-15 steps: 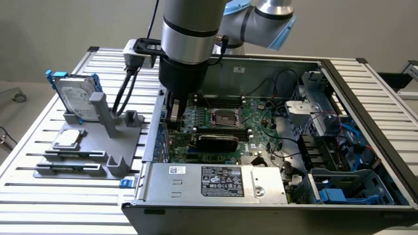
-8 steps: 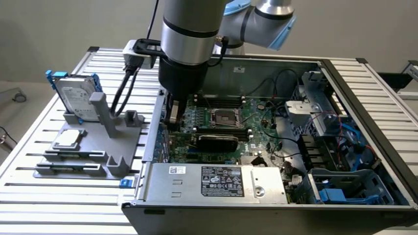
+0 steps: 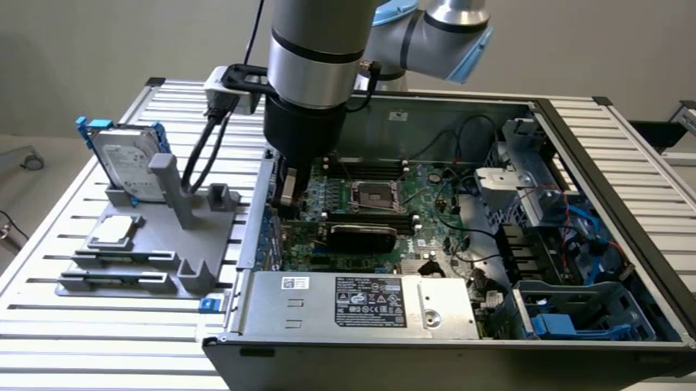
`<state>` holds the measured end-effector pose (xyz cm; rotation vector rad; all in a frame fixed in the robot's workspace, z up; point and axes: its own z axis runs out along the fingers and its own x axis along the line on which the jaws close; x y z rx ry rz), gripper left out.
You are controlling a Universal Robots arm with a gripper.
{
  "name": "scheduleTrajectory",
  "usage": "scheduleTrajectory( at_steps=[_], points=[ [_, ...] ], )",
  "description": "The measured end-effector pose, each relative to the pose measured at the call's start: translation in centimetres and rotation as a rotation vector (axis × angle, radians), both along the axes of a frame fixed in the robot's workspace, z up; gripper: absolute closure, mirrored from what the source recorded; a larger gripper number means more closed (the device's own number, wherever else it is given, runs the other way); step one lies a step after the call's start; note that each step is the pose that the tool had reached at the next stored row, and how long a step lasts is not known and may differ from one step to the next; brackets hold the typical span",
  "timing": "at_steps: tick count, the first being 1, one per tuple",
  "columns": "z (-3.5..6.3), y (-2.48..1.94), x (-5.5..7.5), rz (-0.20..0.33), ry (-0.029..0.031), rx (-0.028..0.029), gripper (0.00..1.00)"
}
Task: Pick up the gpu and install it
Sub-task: 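Press down on the gpu until it lock into place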
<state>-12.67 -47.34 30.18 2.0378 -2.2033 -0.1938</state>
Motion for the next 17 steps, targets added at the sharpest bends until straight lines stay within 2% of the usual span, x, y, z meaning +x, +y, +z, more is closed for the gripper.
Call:
scheduleTrajectory(
  at_steps=[17],
  points=[
    [-0.01, 0.01, -0.14, -0.069, 0.0014, -0.0004, 0.89]
  ],
)
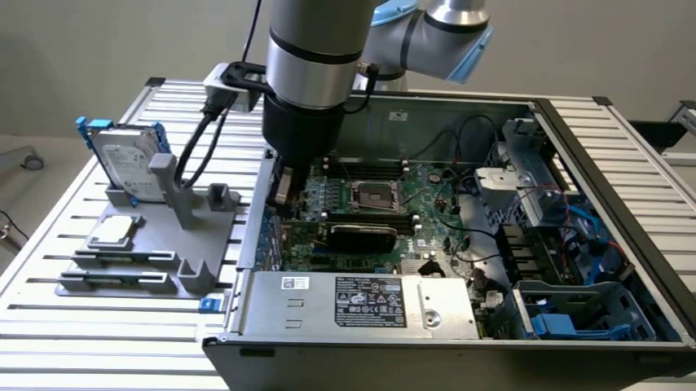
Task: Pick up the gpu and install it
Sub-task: 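Press down on the gpu until it lock into place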
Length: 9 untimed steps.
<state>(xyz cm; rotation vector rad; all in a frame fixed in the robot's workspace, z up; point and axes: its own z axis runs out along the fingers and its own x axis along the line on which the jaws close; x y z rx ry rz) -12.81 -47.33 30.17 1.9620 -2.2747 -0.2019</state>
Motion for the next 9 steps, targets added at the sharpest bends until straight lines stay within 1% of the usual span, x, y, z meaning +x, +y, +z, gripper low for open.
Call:
scheduleTrajectory(
  at_steps=[4, 9],
  points=[
    [-0.01, 0.05, -0.03, -0.017, -0.0001, 0.0001, 0.89],
    [-0.01, 0.25, -0.03, -0.032, 0.0, 0.0, 0.89]
  ],
)
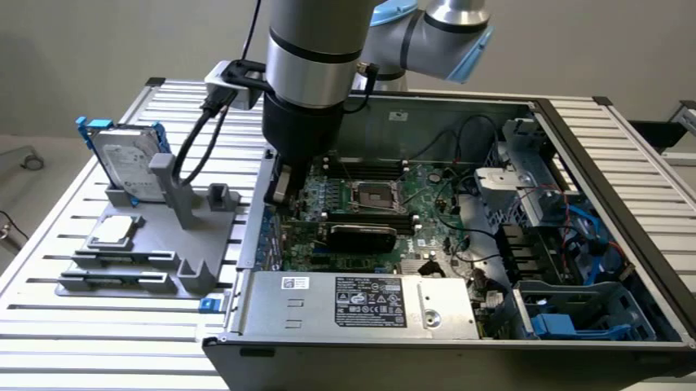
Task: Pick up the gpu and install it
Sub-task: 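Press down on the gpu until it lock into place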
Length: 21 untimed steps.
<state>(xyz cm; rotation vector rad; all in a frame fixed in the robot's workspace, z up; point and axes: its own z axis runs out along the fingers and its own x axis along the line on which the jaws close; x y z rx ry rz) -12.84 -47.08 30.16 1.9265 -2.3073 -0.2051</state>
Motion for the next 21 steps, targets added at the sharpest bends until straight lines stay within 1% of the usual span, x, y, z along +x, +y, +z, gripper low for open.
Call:
scheduleTrajectory(
  at_steps=[13, 16, 17, 19, 21],
  points=[
    [-0.12, 0.27, -0.01, -0.038, 0.0, -0.0011, 0.89],
    [-0.13, 0.26, 0.0, -0.05, -0.0002, -0.008, 0.89],
    [-0.13, 0.26, 0.02, -0.053, -0.0002, -0.0115, 0.89],
    [-0.1, 0.25, 0.1, -0.058, -0.0003, -0.0201, 0.89],
    [-0.11, 0.18, 0.11, -0.067, -0.0005, -0.0268, 0.89]
  ],
)
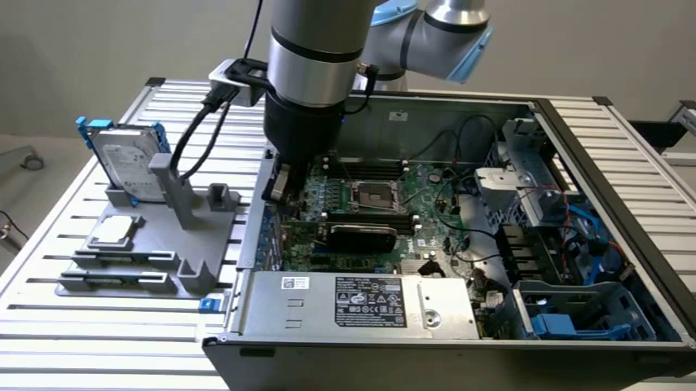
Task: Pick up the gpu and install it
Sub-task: 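Press down on the gpu until it lock into place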
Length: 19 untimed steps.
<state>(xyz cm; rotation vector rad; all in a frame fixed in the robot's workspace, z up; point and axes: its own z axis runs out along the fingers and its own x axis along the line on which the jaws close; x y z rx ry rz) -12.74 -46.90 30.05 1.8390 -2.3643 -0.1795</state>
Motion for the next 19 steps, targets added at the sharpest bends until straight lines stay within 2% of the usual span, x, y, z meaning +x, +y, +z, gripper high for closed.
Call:
scheduleTrajectory(
  at_steps=[5, 7, 19],
  points=[
    [-0.02, -0.1, 0.01, -0.027, -0.0001, -0.0185, 0.89],
    [-0.08, -0.11, 0.0, -0.045, -0.0001, -0.022, 0.89],
    [-0.32, -0.11, 0.0, -0.196, 0.0016, -0.0231, 0.89]
  ],
)
